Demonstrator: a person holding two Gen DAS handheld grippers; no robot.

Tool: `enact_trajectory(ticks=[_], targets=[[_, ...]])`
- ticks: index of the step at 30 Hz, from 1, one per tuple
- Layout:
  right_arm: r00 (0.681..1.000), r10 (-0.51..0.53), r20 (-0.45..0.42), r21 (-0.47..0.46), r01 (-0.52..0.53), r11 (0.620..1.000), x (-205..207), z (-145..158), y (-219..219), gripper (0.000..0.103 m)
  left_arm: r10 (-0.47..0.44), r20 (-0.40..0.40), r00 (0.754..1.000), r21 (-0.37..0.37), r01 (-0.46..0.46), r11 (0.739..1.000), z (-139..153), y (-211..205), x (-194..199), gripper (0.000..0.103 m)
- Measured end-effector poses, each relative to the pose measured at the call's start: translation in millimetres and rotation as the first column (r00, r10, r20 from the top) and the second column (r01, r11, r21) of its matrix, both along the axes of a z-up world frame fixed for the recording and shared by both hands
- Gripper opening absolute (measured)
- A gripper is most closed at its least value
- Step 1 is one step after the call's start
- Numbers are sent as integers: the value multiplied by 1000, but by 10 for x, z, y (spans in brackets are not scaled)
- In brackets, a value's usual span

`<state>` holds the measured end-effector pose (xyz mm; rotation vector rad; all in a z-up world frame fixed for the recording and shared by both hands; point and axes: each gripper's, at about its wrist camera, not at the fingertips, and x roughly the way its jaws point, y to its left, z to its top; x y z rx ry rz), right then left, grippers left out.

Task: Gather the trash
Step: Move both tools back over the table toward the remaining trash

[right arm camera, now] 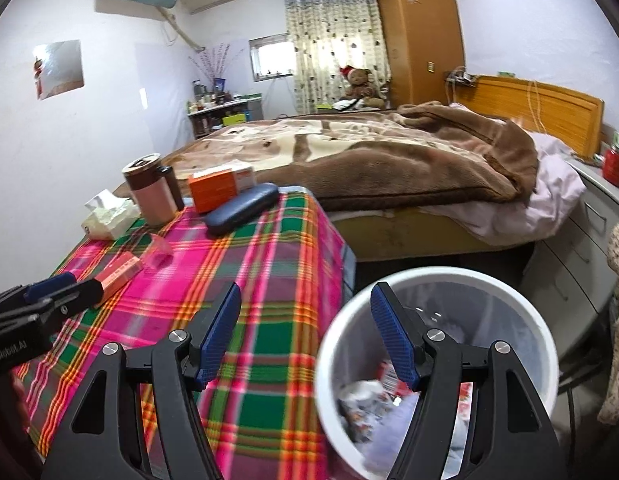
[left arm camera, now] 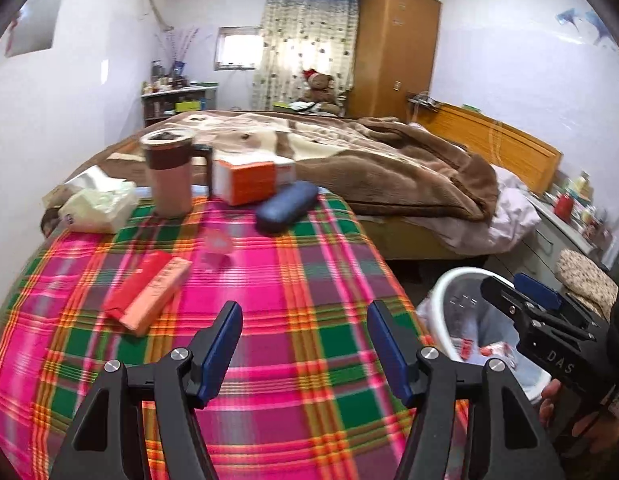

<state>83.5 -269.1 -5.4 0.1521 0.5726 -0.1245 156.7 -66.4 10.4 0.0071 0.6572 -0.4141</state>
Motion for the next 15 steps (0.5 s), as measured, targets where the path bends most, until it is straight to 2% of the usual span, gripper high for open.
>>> enact_trajectory(ticks=[7, 15], targets=[[998, 54, -16, -31, -55, 998, 292, -22, 272, 69, 76, 1, 997, 8, -76, 997, -15, 385, 223, 65], [991, 116, -70, 9, -116, 993, 620, -96, 520, 69, 127, -38, 991, 39, -126, 991, -190, 750, 532, 66]])
